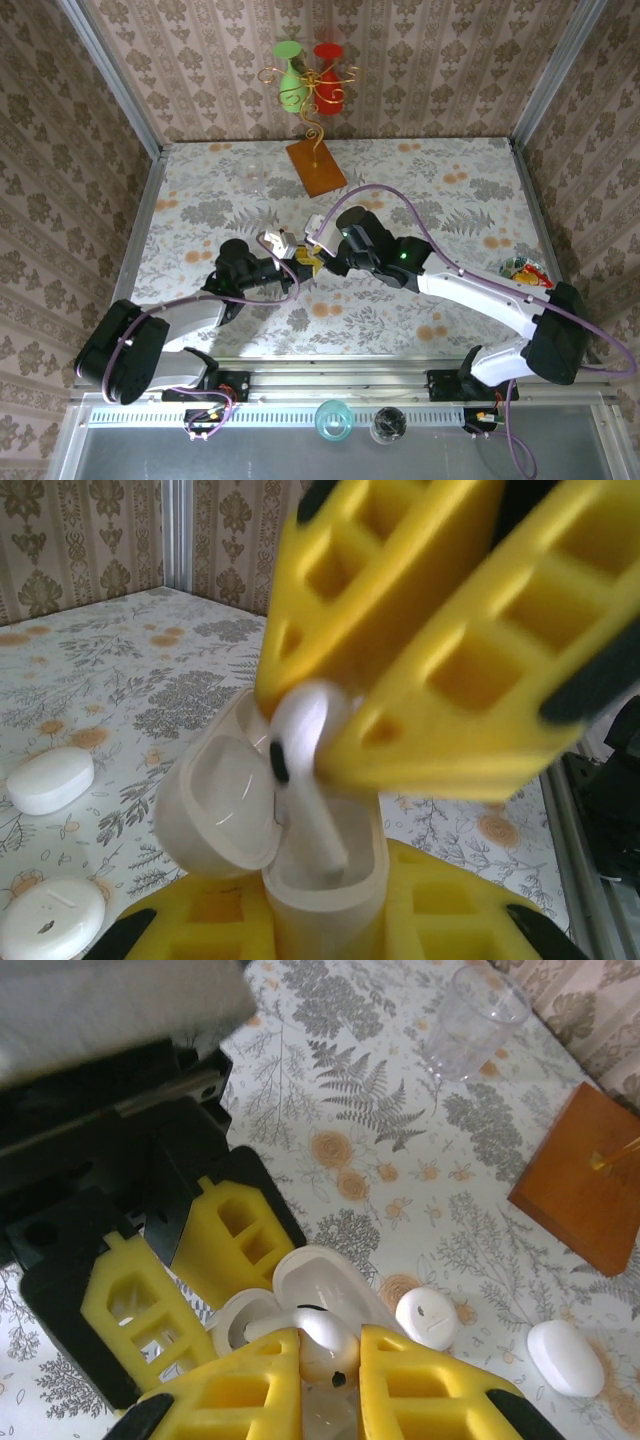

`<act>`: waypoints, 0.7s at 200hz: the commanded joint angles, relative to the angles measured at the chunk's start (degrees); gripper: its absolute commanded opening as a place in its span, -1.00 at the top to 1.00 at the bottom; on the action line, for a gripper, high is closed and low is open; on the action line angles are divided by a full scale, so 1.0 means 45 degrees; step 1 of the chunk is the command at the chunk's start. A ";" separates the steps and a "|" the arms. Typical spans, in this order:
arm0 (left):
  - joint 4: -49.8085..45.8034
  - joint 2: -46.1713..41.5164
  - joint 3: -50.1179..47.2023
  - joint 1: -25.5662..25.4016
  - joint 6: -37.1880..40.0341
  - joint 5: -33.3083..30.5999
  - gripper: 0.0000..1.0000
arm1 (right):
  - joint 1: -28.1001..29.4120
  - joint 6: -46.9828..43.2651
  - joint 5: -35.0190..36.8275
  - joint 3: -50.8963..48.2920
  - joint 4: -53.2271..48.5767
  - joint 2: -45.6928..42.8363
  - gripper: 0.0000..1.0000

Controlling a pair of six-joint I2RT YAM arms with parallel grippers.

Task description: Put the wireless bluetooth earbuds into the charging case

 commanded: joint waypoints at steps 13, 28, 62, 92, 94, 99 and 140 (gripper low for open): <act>0.0116 -0.0306 0.0418 0.0038 -0.0397 0.0108 0.84 | 0.0076 -0.0124 0.0004 0.0113 0.0055 0.0291 0.64; 0.0141 -0.0306 0.0423 0.0038 -0.0430 0.0094 0.84 | 0.0066 -0.0121 -0.0165 0.0070 -0.0026 0.0316 0.65; 0.0139 -0.0362 0.0383 0.0038 -0.0418 -0.0056 0.84 | 0.0066 -0.0234 -0.0895 -0.0085 -0.0118 0.0178 0.62; 0.0141 -0.0423 0.0325 0.0057 -0.0430 -0.0073 0.84 | 0.0078 -0.0679 -0.1398 -0.0024 -0.0609 -0.0005 0.58; 0.0142 -0.0423 0.0335 0.0057 -0.0435 -0.0072 0.84 | 0.0087 -0.0711 -0.1436 -0.0013 -0.0643 -0.0001 0.58; 0.0139 -0.0417 0.0328 0.0057 -0.0432 -0.0072 0.84 | 0.0086 -0.0766 -0.1547 0.0011 -0.0753 -0.0019 0.57; 0.0164 -0.0501 0.0286 0.0057 -0.0398 -0.0123 0.84 | 0.0095 -0.1085 -0.1964 0.0209 -0.1510 0.0004 0.49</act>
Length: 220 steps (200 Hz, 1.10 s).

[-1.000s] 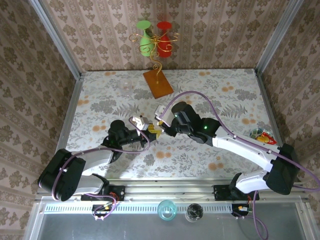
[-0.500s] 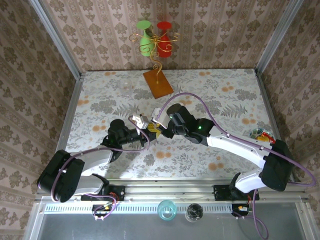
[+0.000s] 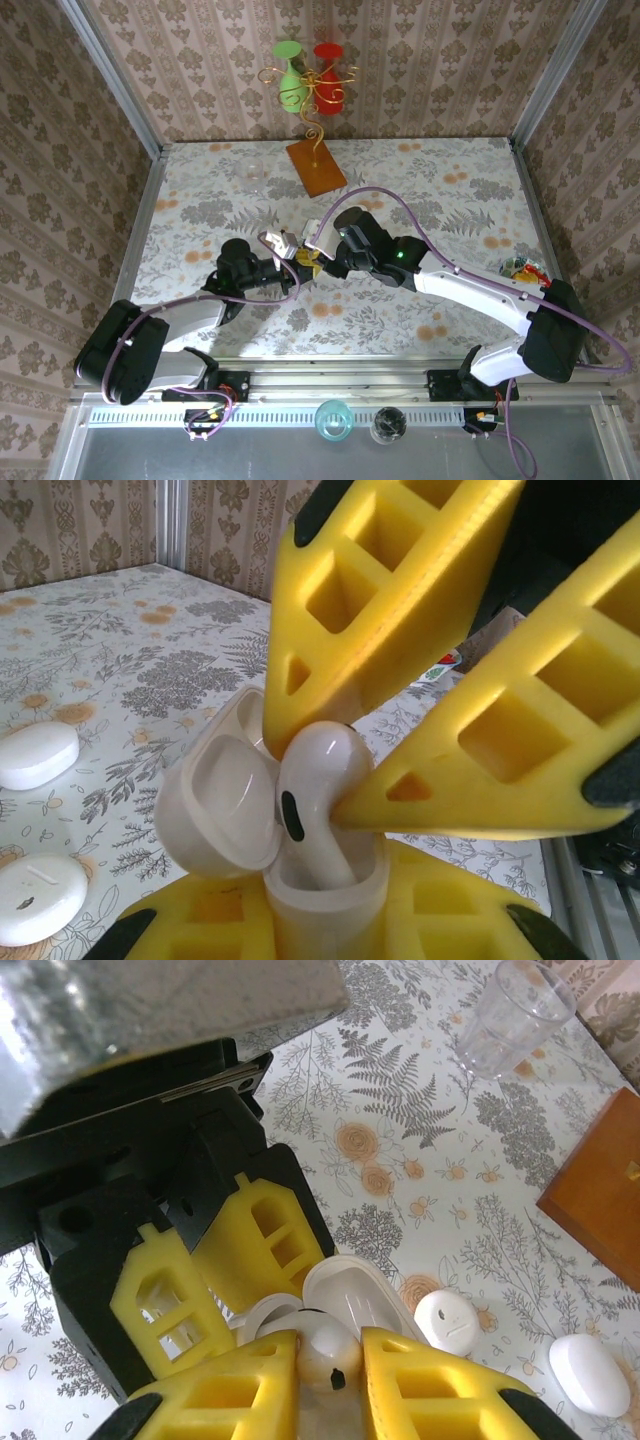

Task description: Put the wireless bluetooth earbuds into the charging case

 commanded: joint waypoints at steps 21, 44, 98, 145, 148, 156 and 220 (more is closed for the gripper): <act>0.0758 -0.0460 0.0261 0.0062 -0.0156 -0.0138 0.84 | 0.0100 -0.0251 -0.0927 0.0064 -0.1072 -0.0268 0.47; 0.0757 -0.0462 0.0281 0.0062 -0.0136 -0.0062 0.84 | -0.0002 0.0148 -0.0328 0.0064 -0.0749 -0.0278 0.37; 0.0812 -0.0441 0.0130 0.0082 0.0127 -0.0013 0.84 | -0.0614 0.1049 -0.0783 -0.0364 -0.0036 -0.1191 0.06; 0.1004 -0.0423 -0.0192 0.0067 0.1141 -0.0570 0.87 | -0.2374 0.3355 -0.2519 -0.2087 0.1811 -0.3033 -0.23; 0.1070 -0.0424 -0.0232 0.0063 0.1234 -0.0625 0.87 | -0.2550 0.3581 -0.2583 -0.2185 0.1909 -0.3126 -0.24; 0.1263 -0.0422 -0.0333 0.0043 0.1426 -0.0705 0.88 | -0.2991 0.4301 -0.2523 -0.2515 0.2105 -0.3315 -0.27; 0.1686 -0.0433 -0.0422 -0.0026 0.1901 -0.0614 0.88 | -0.6438 0.9899 0.0351 -0.3611 -0.0593 -0.2882 -0.35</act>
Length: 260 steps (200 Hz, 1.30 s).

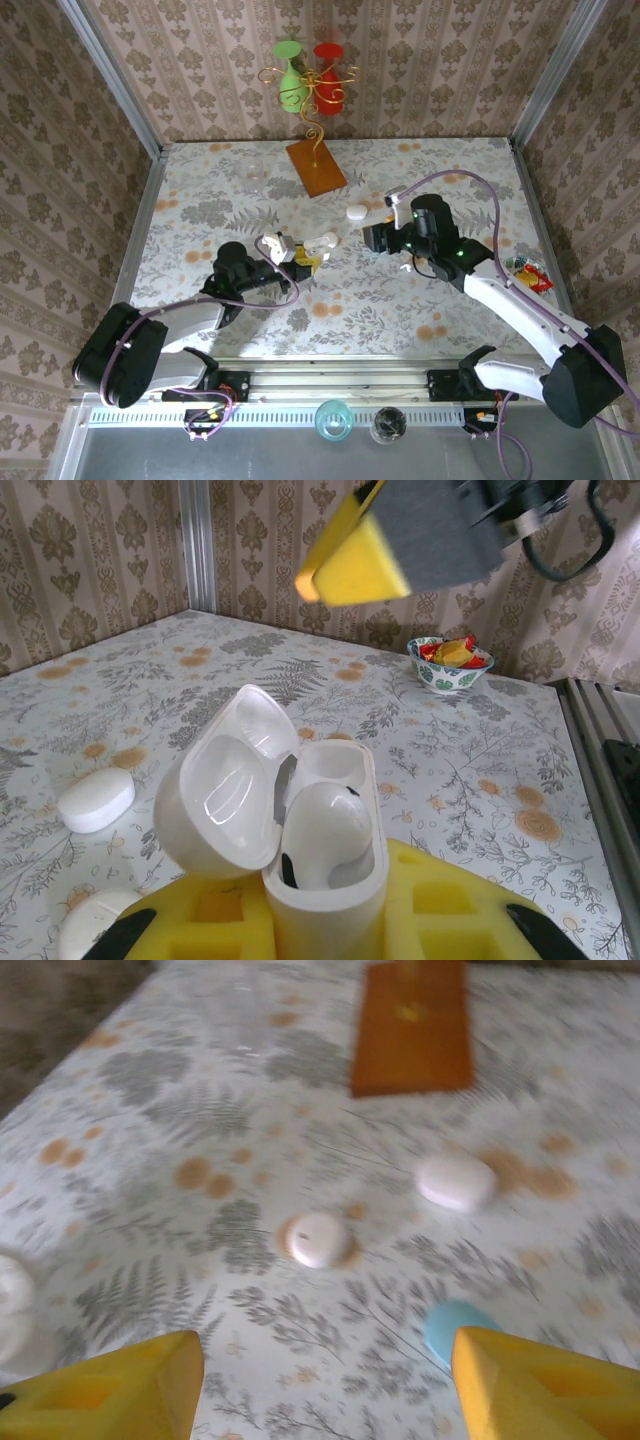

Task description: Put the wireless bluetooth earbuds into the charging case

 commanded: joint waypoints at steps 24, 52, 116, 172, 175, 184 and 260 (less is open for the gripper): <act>0.0710 -0.0149 -0.0037 -0.0079 0.0434 0.0056 0.88 | -0.2347 0.4109 0.1302 -0.0904 -0.2084 0.0765 -0.26; 0.0692 -0.0138 -0.0019 -0.0099 0.0434 0.0131 0.88 | -0.3716 0.4891 -0.0318 -0.1479 -0.1609 0.1802 -0.14; 0.0671 -0.0146 0.0049 -0.0128 0.0307 0.0204 0.88 | -0.3520 0.4003 -0.0339 -0.0464 -0.1923 0.4848 -0.13; 0.0671 -0.0205 0.0049 -0.0138 0.0268 0.0233 0.87 | -0.2106 0.3020 0.2161 0.0934 -0.3610 0.6427 -0.15; 0.0691 -0.0205 0.0049 -0.0138 0.0264 0.0233 0.87 | -0.2035 0.2949 0.2356 0.0993 -0.3743 0.6463 -0.15; 0.0705 -0.0215 0.0049 -0.0138 0.0268 0.0250 0.87 | -0.1821 0.2820 0.2915 0.1155 -0.4147 0.6534 -0.14; 0.1179 -0.0123 -0.0141 -0.0099 -0.0042 0.0154 0.87 | -0.1353 0.3000 0.3661 0.1203 -0.5375 0.6598 -0.07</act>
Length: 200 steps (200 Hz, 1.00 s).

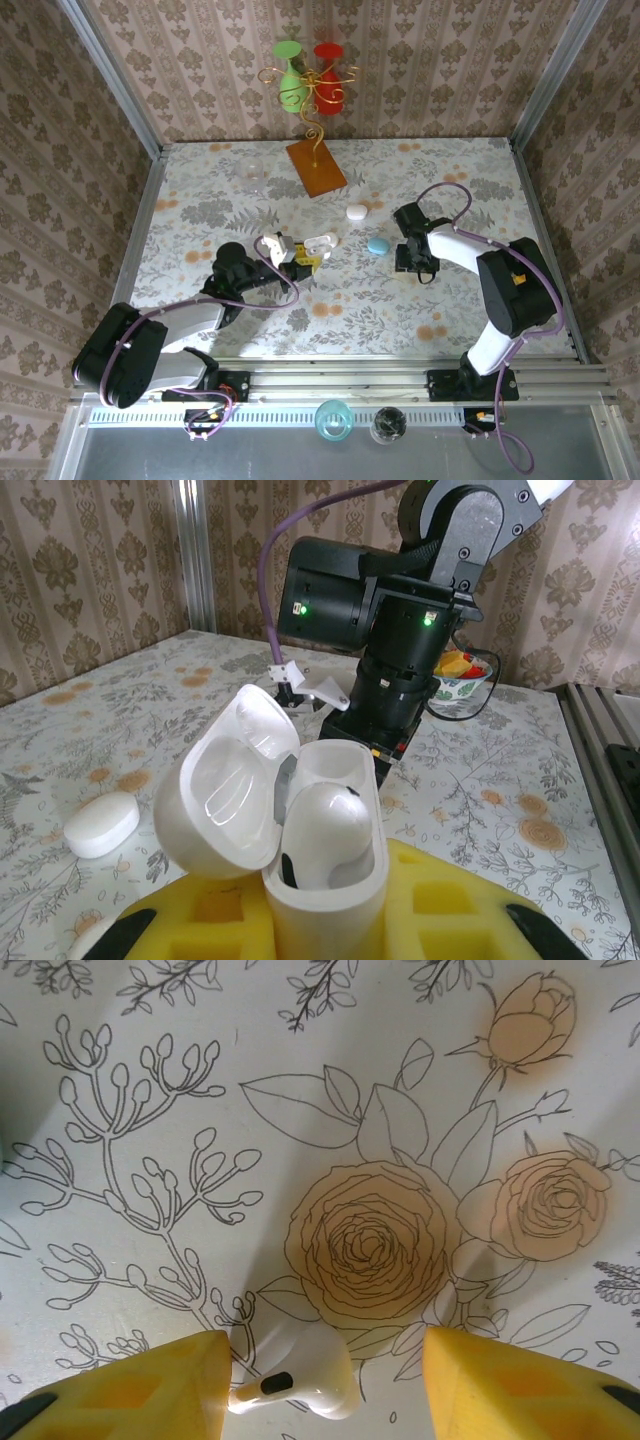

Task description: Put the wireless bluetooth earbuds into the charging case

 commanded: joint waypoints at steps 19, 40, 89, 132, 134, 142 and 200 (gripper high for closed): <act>0.0654 -0.0248 -0.0233 0.0013 -0.0199 0.0132 0.87 | 0.0078 0.0315 0.0447 -0.0067 -0.1071 -0.0395 -0.05; 0.0586 -0.0364 -0.0297 0.0031 -0.0158 0.0081 0.87 | 0.0044 0.0581 0.0632 -0.0287 -0.1235 -0.0700 -0.03; 0.0654 -0.0356 -0.0283 0.0091 -0.0124 0.0096 0.86 | 0.0005 0.0690 0.0244 -0.0484 -0.1230 -0.1278 0.04; 0.0639 -0.0508 -0.0475 0.0145 -0.0103 0.0081 0.86 | 0.0029 -0.0026 0.0095 0.0620 -0.1843 -0.0551 0.06; 0.0651 -0.0511 -0.0487 0.0148 -0.0103 0.0078 0.86 | 0.0049 -0.0065 0.0105 0.0661 -0.1885 -0.0497 0.06; 0.0637 -0.0547 -0.0510 0.0150 -0.0127 0.0037 0.86 | 0.0070 -0.0168 0.0142 0.0854 -0.2077 -0.0285 0.07; 0.0653 -0.0496 -0.0590 0.0150 -0.0084 -0.0064 0.86 | 0.0572 -0.1197 0.0938 0.2452 -0.3940 0.1326 0.13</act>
